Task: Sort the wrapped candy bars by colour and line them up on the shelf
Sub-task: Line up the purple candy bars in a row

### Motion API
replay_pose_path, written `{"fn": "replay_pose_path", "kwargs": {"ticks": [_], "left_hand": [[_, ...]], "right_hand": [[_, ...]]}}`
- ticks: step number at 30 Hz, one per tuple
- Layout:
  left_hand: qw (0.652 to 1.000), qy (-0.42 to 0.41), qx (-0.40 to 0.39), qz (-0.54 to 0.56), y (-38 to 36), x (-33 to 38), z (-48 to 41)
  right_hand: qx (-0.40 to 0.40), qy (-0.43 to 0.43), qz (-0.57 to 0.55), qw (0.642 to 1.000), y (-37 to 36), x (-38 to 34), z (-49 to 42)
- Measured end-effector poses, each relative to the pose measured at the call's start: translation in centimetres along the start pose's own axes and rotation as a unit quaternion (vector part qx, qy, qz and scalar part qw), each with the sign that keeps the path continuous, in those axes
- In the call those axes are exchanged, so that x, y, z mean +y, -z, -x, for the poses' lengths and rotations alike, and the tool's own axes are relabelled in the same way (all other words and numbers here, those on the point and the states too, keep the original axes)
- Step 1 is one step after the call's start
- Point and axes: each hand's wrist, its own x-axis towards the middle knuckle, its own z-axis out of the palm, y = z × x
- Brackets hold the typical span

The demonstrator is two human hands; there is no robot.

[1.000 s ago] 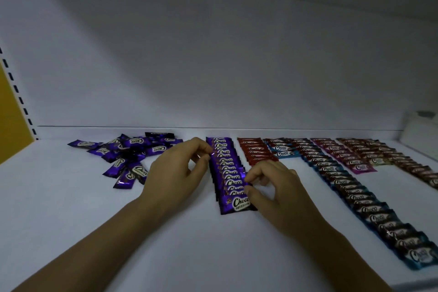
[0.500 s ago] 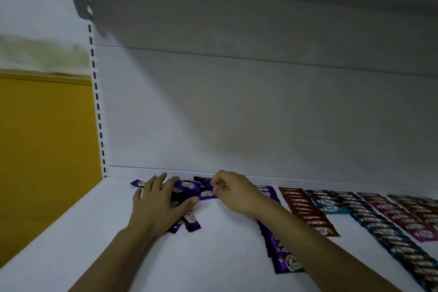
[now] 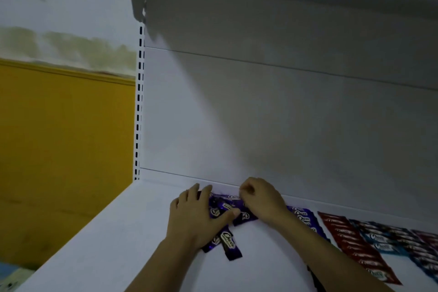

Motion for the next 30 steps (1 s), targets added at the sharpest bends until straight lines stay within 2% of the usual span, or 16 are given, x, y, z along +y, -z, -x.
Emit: {"fn": "replay_pose_path", "kwargs": {"ticks": [4,7,9,11,17,21,26,28,30], "left_hand": [[0.998,-0.031,-0.050,0.028,0.1,-0.2,0.0],[0.985,-0.091,-0.138,0.048,0.2,-0.2,0.2],[0.980,-0.118,-0.155,0.047,0.3,-0.1,0.4],[0.981,-0.139,-0.126,0.046,0.3,0.3,0.6],[0.990,-0.141,-0.016,0.025,1.0,1.0,0.6],[0.989,-0.144,-0.002,0.034,1.8,0.9,0.4],[0.984,-0.116,0.052,0.125,1.7,0.5,0.2],[0.975,-0.092,0.101,0.175,1.7,0.5,0.0],[0.952,-0.048,0.144,0.266,2.1,0.5,-0.2]], "right_hand": [[-0.064,0.003,-0.036,0.997,-1.3,-0.6,0.3],[-0.097,0.000,-0.106,0.990,-1.2,-1.5,1.0],[-0.137,-0.017,-0.150,0.979,-0.5,-1.8,1.4],[-0.164,-0.034,-0.190,0.967,0.2,-2.1,2.1],[-0.166,-0.104,-0.331,0.923,1.5,-2.5,3.2],[-0.150,-0.100,-0.293,0.939,2.0,-2.0,3.6],[-0.109,-0.091,-0.282,0.949,1.3,-0.3,4.0],[-0.102,-0.120,-0.329,0.931,0.8,0.0,4.0],[-0.122,-0.139,-0.394,0.900,0.4,-0.4,4.2]]}}
